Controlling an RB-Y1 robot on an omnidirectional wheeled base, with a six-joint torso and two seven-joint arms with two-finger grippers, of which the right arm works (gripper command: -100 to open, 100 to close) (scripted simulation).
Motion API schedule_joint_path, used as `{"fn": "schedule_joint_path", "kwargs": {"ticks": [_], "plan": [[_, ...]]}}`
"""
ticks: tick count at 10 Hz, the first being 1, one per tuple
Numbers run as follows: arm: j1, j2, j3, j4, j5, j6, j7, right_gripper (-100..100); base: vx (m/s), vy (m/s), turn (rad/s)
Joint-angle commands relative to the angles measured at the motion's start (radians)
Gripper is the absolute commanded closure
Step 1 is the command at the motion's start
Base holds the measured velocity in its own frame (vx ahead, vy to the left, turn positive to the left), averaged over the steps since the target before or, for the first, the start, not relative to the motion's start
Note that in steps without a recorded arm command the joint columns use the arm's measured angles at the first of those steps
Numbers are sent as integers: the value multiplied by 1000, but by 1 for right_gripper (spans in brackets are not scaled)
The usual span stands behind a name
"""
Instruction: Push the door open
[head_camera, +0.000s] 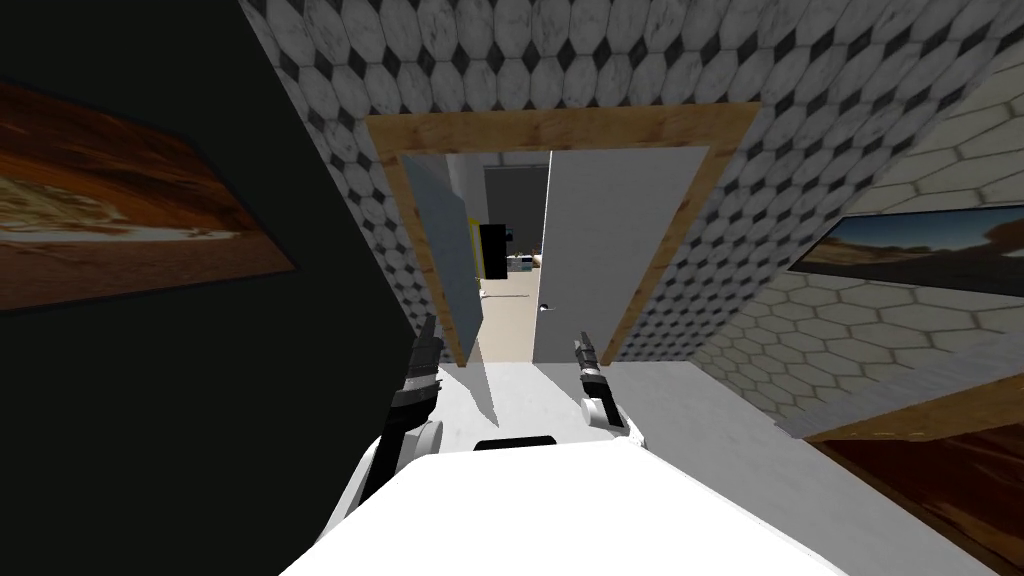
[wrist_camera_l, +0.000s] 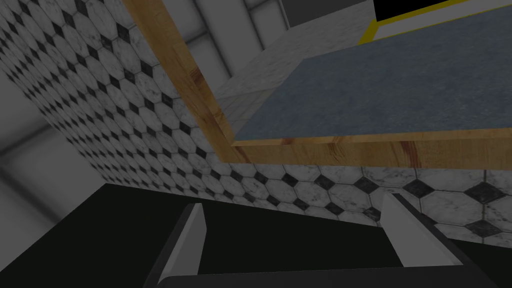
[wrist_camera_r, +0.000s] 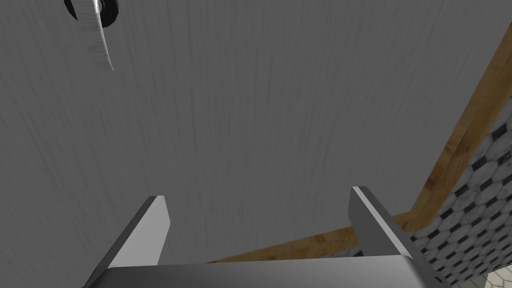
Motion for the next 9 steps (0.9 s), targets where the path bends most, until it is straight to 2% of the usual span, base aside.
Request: {"fn": "schedule_joint_path", "kwargs": {"ticks": [1,2,9], "plan": [[-19,-2,-6,47,-5,-4,-2,-100,92,-26,119],[-19,-2,-6,47,-5,-4,-2,-100,59,-16,39],[-83,-7,-25,228,-23,-26,-10,-100,74,-41,104]]}}
